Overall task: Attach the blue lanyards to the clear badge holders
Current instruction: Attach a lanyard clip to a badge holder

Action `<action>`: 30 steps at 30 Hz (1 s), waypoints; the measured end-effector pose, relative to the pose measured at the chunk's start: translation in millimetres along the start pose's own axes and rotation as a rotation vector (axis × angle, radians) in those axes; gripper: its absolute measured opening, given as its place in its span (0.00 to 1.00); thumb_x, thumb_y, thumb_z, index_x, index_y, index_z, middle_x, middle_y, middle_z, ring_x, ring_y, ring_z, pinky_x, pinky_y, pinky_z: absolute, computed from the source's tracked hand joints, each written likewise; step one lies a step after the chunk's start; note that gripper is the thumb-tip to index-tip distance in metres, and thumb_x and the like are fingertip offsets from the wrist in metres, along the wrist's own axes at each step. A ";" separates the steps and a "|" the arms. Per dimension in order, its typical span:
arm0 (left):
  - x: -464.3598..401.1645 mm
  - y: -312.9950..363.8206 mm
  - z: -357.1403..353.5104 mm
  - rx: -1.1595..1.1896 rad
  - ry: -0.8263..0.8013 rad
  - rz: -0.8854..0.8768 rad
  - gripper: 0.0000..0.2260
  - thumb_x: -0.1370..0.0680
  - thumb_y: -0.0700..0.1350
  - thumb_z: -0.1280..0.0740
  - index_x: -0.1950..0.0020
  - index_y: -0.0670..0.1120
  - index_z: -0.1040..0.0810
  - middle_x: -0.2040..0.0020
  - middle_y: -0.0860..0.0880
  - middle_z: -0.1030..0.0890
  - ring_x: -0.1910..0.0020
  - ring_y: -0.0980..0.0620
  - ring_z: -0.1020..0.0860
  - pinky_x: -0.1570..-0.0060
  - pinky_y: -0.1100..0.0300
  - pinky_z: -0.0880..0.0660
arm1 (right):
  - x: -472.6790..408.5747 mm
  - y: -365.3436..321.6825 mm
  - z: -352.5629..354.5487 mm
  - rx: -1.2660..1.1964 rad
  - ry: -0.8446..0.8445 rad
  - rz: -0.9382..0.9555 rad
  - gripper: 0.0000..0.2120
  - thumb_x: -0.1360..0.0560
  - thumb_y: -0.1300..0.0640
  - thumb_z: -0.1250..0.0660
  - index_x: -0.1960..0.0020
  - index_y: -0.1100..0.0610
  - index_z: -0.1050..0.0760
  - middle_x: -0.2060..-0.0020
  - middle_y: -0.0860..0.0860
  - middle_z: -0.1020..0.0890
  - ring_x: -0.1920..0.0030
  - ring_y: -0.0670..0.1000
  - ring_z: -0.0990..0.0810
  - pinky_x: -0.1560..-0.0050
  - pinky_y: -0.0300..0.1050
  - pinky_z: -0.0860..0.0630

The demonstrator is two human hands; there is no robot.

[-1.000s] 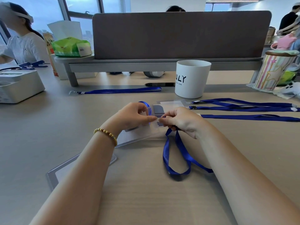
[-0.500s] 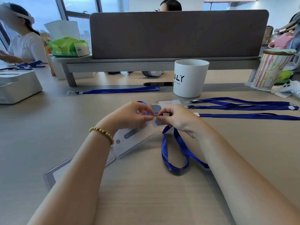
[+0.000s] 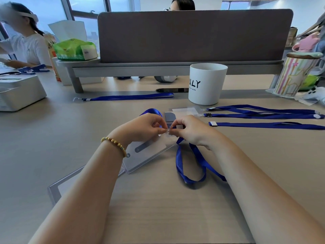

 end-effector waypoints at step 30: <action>-1.8 8.6 -1.8 -0.071 0.064 -0.003 0.08 0.22 0.42 0.38 0.45 0.43 0.24 0.59 0.52 0.27 0.64 0.57 0.30 0.63 0.70 0.33 | -7.8 -1.0 -3.6 0.089 0.078 0.072 0.03 0.21 0.57 0.39 0.52 0.52 0.27 0.57 0.48 0.23 0.57 0.46 0.26 0.59 0.39 0.30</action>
Point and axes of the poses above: each hand's wrist, its own x-axis away from the middle knuckle, its own z-axis out of the back of the hand, y = z × x, the point moved 10 cm from there along -x, towards the middle knuckle
